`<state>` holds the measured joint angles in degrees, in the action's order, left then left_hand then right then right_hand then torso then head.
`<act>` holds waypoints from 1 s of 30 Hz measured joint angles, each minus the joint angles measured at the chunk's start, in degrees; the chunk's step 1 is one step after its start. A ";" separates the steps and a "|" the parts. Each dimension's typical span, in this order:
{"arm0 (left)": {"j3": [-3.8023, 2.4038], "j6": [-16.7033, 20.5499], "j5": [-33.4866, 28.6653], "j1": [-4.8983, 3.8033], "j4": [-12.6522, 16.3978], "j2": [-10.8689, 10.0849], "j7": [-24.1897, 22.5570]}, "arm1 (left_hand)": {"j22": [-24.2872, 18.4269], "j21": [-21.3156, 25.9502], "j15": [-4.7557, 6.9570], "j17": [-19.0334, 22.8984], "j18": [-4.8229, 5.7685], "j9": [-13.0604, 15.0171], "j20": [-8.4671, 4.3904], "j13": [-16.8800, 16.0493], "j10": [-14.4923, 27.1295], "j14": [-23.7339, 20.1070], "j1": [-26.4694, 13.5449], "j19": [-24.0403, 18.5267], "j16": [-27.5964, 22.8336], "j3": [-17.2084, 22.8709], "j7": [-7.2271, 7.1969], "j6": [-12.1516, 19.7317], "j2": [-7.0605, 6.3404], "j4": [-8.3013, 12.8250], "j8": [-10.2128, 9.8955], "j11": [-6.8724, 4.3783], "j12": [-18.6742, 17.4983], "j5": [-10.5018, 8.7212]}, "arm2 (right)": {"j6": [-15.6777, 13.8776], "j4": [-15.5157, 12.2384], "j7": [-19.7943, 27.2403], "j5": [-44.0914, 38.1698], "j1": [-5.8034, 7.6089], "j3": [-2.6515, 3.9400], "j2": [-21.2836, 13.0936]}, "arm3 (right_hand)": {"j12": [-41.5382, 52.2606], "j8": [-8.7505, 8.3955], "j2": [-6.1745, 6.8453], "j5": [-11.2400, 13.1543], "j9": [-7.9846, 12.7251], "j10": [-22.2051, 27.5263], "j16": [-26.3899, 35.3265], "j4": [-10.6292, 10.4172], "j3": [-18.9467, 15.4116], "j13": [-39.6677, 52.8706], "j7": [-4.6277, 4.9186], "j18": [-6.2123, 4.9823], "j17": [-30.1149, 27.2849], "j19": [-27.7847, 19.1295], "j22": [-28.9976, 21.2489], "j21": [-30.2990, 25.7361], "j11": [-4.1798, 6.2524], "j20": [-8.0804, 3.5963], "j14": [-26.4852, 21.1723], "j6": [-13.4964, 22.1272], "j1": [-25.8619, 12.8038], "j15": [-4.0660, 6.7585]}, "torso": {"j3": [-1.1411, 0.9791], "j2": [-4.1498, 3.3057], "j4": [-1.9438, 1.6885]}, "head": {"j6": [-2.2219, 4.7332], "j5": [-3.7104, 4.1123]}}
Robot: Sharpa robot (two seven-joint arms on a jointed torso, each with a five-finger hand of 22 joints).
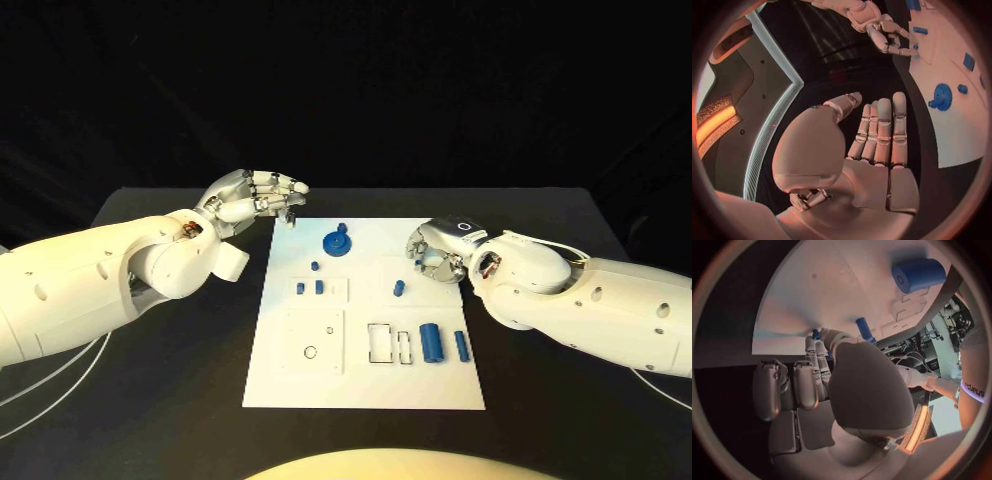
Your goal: Assemble the parts on the task board
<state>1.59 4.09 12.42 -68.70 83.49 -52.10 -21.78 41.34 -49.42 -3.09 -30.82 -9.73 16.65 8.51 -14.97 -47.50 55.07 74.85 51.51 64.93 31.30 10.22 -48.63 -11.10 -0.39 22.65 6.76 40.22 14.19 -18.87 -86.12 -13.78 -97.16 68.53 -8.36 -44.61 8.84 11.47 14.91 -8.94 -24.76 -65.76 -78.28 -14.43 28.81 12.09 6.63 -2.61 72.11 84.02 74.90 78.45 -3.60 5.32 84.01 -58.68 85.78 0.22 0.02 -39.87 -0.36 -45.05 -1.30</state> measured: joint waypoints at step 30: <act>0.00 -0.06 0.01 0.00 0.04 -0.09 0.20 | -0.05 0.00 -0.42 0.10 0.00 0.18 0.00 0.34 0.83 -0.42 0.23 -0.01 0.00 0.17 0.31 0.31 0.23 0.17 0.00 0.43 -0.51 0.00 | 1.81 0.19 -1.72 -3.19 -0.16 0.07 0.50 | -2.87 0.05 1.07 -0.40 -0.75 -2.62 -0.67 3.07 3.07 -1.65 0.04 0.00 0.07 0.09 0.03 -1.43 0.01 -0.50 0.01 -0.54 -3.01 0.42 | -0.02 0.04 0.10 | -0.69 0.29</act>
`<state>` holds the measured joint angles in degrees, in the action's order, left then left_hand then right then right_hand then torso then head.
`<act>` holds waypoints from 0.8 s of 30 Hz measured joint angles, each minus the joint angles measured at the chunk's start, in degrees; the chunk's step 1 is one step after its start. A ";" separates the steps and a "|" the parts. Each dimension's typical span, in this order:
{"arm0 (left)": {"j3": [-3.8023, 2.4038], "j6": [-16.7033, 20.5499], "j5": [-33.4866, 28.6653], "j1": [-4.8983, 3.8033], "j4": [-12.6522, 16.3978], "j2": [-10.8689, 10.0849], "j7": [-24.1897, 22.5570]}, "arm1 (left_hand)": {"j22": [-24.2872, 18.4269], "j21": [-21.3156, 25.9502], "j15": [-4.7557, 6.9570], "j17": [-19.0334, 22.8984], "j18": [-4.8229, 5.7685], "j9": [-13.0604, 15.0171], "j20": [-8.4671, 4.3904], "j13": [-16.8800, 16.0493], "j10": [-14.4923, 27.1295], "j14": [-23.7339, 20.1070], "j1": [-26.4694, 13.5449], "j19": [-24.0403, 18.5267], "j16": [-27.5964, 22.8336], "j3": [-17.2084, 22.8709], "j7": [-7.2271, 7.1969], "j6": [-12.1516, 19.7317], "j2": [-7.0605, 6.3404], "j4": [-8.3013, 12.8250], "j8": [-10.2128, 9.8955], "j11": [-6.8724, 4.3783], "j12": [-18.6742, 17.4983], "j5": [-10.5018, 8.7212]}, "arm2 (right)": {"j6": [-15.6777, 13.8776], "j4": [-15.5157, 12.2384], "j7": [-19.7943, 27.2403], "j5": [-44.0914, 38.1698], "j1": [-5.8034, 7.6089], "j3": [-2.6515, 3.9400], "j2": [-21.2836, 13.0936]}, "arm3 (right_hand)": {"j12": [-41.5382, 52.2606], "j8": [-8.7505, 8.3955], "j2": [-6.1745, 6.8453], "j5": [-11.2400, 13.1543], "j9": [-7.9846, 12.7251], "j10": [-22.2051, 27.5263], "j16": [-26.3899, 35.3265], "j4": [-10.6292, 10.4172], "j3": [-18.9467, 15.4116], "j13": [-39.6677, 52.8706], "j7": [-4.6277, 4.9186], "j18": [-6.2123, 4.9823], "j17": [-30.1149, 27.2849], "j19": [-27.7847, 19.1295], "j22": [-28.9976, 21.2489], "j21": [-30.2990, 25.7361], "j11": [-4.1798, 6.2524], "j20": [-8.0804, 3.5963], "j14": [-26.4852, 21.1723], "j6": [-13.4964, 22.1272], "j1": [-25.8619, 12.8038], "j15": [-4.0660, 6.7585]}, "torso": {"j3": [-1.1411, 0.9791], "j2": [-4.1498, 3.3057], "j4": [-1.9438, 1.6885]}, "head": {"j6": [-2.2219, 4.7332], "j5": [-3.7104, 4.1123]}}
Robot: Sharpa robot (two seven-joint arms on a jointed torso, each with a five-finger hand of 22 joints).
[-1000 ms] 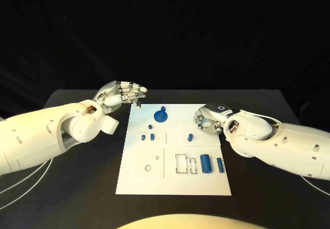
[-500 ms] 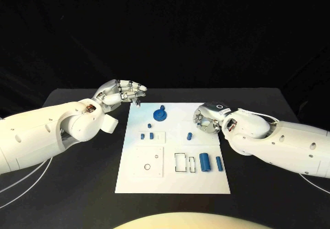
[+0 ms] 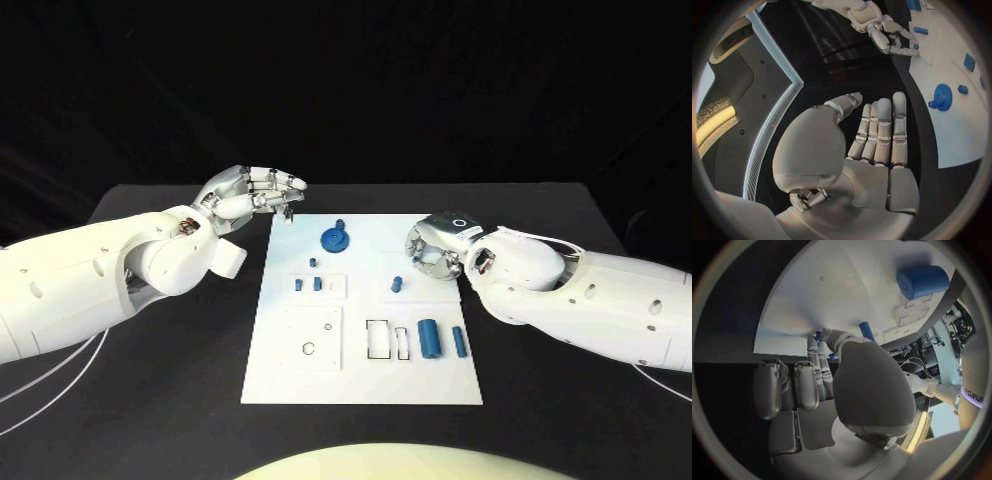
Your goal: Assemble the parts on the task board
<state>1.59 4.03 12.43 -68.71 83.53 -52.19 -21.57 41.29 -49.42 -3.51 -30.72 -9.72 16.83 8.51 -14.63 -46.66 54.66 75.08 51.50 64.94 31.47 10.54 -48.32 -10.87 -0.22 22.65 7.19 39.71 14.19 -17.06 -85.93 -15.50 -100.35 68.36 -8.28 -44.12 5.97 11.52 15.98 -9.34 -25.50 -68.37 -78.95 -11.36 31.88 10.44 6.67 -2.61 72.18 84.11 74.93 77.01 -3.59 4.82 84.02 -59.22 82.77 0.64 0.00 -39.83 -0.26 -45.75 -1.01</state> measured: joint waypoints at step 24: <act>0.00 -0.05 0.11 0.00 -0.05 -0.23 0.33 | 0.01 0.00 0.00 0.00 0.01 0.05 0.00 0.17 0.59 0.00 0.00 0.00 0.00 0.00 0.09 0.09 0.00 0.00 0.00 0.19 -0.26 0.00 | 0.02 -0.38 -0.50 -1.33 -0.20 0.05 -0.07 | -0.96 1.60 -2.92 1.69 -1.42 -3.40 -0.44 5.78 4.17 -0.49 -0.55 -0.01 -0.01 -0.20 -0.02 3.57 -0.29 -0.63 0.01 -4.04 0.28 0.41 | 0.02 0.00 -0.01 | -0.20 0.06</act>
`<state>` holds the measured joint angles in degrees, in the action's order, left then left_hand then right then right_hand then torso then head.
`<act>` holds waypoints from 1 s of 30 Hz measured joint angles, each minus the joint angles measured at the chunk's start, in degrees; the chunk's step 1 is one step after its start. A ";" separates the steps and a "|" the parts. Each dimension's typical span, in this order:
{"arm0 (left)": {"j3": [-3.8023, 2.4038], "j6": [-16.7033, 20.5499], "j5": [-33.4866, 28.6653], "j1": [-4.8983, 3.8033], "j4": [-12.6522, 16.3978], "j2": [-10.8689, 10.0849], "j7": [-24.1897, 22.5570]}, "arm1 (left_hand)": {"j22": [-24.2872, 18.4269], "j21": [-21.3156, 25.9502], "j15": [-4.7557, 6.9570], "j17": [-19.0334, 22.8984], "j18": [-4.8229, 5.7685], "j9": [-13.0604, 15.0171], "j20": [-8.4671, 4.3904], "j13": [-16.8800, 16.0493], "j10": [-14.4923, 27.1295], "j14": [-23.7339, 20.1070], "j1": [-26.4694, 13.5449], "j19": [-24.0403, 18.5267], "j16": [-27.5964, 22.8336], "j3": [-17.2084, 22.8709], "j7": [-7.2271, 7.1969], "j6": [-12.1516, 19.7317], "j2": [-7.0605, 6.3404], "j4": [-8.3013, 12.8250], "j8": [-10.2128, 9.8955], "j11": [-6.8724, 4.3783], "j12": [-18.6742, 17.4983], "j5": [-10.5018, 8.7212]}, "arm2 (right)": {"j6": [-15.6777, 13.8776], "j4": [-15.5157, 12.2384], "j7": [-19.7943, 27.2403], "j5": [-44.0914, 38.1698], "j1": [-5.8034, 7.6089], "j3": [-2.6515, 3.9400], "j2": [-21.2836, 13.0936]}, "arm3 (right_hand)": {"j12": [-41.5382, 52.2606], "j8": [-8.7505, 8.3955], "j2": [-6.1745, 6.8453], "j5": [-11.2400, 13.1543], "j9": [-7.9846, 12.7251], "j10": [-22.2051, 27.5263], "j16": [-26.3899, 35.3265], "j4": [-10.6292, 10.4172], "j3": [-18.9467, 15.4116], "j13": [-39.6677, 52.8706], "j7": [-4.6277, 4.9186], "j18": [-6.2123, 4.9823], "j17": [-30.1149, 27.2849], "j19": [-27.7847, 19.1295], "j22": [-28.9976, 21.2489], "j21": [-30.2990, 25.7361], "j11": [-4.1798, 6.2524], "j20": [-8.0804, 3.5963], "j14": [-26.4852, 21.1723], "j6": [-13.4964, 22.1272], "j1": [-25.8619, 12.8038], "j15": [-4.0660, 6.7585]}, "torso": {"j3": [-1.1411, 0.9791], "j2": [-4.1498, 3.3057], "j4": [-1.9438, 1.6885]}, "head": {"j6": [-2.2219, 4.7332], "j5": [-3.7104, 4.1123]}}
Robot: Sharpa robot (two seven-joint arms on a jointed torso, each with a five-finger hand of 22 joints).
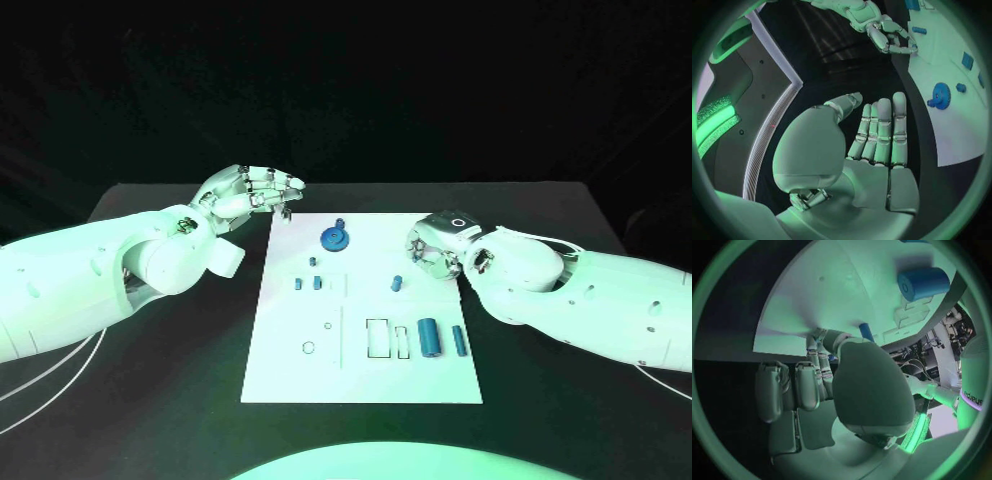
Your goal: Assemble the parts on the task board
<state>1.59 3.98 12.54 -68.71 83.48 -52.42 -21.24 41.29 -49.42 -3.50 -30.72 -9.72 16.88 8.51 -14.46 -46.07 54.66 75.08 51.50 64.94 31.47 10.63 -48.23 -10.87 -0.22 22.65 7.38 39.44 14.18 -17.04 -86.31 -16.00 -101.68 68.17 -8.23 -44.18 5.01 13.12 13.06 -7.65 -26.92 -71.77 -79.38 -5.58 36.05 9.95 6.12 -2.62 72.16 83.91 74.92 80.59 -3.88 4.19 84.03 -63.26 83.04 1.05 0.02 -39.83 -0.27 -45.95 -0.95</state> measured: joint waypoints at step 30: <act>0.00 -0.01 0.33 0.00 -0.16 -0.07 0.14 | 0.01 0.00 -0.21 0.04 0.00 0.13 0.00 0.11 0.00 -0.21 0.25 0.00 0.00 0.16 0.00 0.00 0.25 0.16 0.00 0.00 0.00 0.00 | -5.21 -2.78 -1.29 1.23 -0.73 -0.13 -3.21 | 0.96 0.77 -1.08 1.24 -1.00 -2.06 0.00 0.86 0.39 1.08 -0.52 0.00 -0.09 0.00 0.03 1.67 0.21 0.01 -0.13 -0.82 -1.08 0.53 | 0.06 0.07 -0.02 | 0.06 0.05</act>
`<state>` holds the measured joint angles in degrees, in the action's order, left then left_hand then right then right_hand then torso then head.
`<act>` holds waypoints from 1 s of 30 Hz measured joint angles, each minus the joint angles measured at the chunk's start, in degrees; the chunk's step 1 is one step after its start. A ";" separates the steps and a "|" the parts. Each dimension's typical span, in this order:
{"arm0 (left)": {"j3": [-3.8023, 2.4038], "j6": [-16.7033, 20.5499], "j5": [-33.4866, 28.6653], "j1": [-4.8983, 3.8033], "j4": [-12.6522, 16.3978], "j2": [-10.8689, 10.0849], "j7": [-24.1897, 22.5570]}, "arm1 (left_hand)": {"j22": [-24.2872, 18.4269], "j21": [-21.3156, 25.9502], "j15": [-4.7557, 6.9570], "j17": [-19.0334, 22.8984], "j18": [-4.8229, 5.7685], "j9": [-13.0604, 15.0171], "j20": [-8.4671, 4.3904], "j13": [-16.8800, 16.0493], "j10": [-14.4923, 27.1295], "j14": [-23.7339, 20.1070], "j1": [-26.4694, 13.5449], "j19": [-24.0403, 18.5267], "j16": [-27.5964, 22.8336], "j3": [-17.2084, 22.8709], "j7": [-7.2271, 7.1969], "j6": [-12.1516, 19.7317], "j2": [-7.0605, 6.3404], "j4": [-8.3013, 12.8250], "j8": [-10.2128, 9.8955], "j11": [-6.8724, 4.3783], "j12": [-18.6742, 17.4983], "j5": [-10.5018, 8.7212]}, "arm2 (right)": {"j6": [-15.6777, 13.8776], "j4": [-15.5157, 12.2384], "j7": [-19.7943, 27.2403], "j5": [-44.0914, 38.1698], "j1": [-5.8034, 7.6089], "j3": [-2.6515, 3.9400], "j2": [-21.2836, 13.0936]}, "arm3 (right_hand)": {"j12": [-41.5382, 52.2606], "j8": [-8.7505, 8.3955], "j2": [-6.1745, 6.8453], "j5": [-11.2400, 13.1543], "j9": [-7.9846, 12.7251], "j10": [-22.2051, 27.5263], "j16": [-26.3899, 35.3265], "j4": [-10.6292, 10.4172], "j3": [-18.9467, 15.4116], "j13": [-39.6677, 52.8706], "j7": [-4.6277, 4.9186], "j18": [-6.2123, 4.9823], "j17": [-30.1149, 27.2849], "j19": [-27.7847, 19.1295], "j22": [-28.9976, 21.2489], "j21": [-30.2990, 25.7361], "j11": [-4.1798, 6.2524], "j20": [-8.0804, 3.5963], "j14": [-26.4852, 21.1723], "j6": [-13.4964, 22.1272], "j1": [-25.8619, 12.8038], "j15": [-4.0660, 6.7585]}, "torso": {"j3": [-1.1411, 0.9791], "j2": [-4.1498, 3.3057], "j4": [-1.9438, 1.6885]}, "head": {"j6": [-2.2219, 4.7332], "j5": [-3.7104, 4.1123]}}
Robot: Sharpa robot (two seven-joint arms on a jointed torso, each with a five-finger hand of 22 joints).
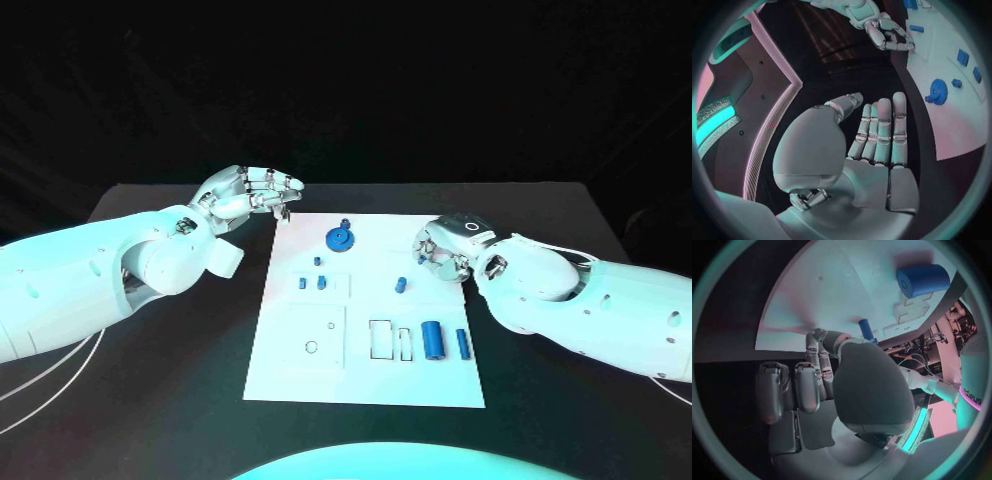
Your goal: Assemble the parts on the task board
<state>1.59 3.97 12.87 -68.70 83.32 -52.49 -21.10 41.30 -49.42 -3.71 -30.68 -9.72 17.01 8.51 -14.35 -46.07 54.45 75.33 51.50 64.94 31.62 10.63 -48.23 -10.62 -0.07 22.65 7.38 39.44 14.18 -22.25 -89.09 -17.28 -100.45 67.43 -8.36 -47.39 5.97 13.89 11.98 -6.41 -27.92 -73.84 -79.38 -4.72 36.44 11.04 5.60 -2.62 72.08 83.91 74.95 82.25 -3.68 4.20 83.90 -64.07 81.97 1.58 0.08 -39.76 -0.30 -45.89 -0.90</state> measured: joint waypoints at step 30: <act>0.00 0.11 0.62 0.00 -0.06 0.19 0.46 | 0.00 0.00 0.00 -0.01 0.00 0.04 0.22 0.06 0.00 0.00 0.00 0.22 0.00 0.00 0.21 0.21 0.00 0.00 0.00 0.00 -0.20 0.00 | -3.38 -9.31 1.48 5.10 1.16 0.61 0.98 | -0.01 -0.22 0.03 -0.15 0.09 -0.10 0.00 0.00 -0.01 -0.09 0.01 0.00 -0.06 0.00 -0.02 0.12 0.10 0.01 -0.07 0.00 -0.01 0.07 | -0.07 -0.08 0.01 | -0.27 -1.01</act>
<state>1.59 4.07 13.49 -68.70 83.26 -52.30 -20.65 41.30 -49.42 -3.71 -30.69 -9.72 17.05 8.72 -14.29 -46.08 54.46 75.33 51.72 64.94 31.62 10.84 -48.03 -10.62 -0.07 22.65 7.38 39.24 14.18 -25.62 -98.40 -15.81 -95.35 68.59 -7.75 -46.42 5.96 13.67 12.00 -6.56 -27.83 -73.94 -79.38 -4.72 36.43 10.95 5.61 -2.62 72.01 83.91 74.93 82.37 -3.58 4.20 83.83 -64.08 81.96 1.65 0.01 -39.84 -0.29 -46.16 -1.91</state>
